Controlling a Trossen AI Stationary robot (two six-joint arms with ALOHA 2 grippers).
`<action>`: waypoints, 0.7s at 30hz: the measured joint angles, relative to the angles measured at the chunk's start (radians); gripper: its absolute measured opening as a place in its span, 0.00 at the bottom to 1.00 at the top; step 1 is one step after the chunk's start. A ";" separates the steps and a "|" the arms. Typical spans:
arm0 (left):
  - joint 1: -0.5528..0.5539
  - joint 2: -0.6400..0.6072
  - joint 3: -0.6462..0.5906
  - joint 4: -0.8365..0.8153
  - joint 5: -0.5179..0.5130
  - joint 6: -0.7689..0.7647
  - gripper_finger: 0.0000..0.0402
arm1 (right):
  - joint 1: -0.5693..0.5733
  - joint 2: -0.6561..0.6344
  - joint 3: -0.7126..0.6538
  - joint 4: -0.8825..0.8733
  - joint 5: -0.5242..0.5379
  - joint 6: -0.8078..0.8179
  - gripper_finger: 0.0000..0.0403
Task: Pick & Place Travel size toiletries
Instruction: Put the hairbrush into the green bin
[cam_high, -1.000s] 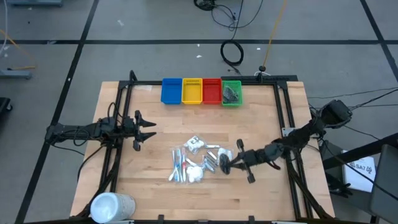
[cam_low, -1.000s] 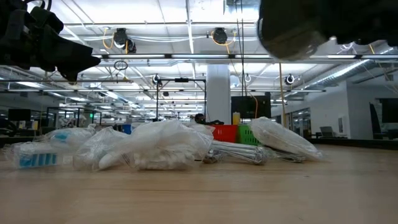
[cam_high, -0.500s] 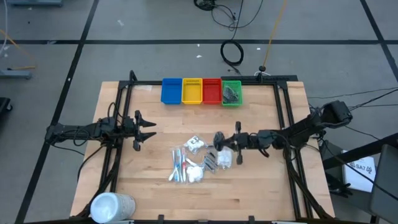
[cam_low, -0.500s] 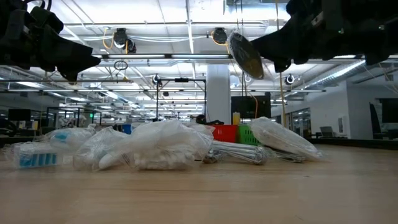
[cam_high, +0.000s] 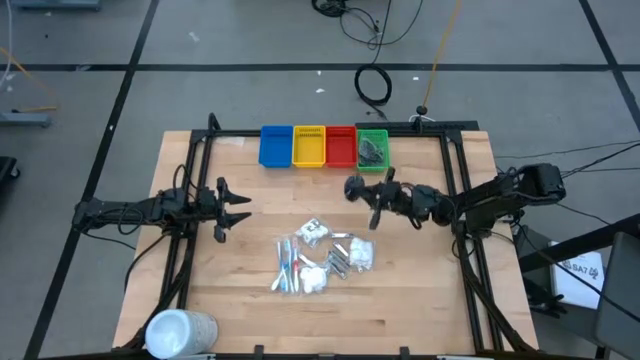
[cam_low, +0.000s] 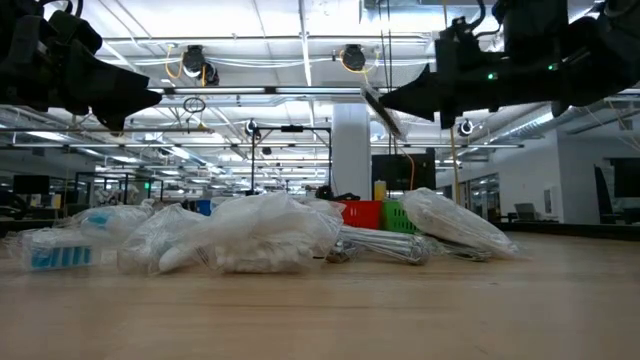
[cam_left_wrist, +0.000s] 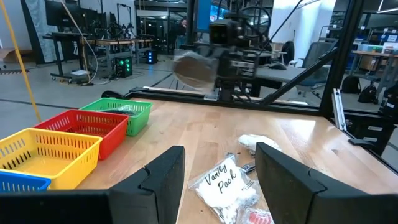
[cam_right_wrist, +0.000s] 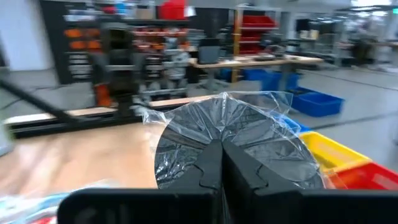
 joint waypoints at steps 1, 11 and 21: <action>0.000 0.000 0.000 0.000 0.000 0.000 0.48 | -0.014 0.000 0.000 0.000 0.008 0.006 0.00; 0.000 0.000 0.000 0.000 0.000 0.000 0.48 | -0.116 0.000 0.000 -0.002 0.033 -0.009 0.00; 0.000 0.000 0.000 0.000 0.000 0.000 0.48 | -0.415 0.000 0.140 -0.323 0.026 0.018 0.00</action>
